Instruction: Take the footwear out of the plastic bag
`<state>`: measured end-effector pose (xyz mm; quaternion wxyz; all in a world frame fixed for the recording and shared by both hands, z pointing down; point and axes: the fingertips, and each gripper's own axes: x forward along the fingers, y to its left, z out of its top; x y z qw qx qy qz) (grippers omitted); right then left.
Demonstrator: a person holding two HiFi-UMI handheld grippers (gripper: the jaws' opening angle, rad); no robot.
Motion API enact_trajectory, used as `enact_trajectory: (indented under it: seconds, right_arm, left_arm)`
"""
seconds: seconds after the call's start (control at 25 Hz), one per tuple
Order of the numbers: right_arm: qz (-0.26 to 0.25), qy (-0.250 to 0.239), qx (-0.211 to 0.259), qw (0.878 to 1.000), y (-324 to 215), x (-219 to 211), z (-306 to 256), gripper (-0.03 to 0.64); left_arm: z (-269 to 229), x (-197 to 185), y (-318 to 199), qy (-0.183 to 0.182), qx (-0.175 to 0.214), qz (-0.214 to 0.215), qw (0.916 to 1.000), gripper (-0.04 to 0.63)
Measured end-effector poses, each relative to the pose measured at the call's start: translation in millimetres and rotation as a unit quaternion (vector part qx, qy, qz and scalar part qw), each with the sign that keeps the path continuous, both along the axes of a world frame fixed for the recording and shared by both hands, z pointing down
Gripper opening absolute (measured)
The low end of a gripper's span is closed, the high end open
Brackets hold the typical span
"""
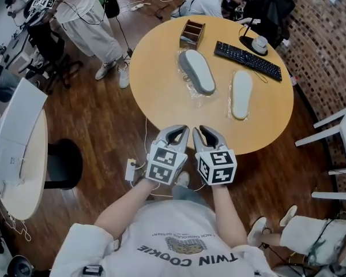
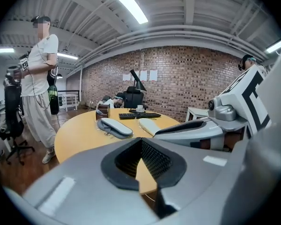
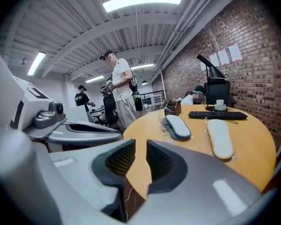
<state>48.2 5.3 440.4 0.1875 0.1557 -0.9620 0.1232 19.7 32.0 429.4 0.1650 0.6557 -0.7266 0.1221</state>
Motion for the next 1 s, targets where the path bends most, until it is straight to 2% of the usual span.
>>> enact_trajectory:
  seconds: [0.4,0.6,1.0]
  right_arm:
    - [0.028,-0.018,0.027,0.999,105,79,-24,0.042]
    - [0.051,-0.014,0.028,0.998,145,122,-24,0.021]
    - [0.064,-0.009,0.038,0.997,178,165,-31,0.021]
  left_arm:
    - [-15,73,100,-0.002,0.019,0.005,0.9998,0.006]
    - [-16,114,141,0.013,0.02,0.017,0.9996,0.006]
    - [-20,159,169,0.026,0.032,0.035,0.9985,0.006]
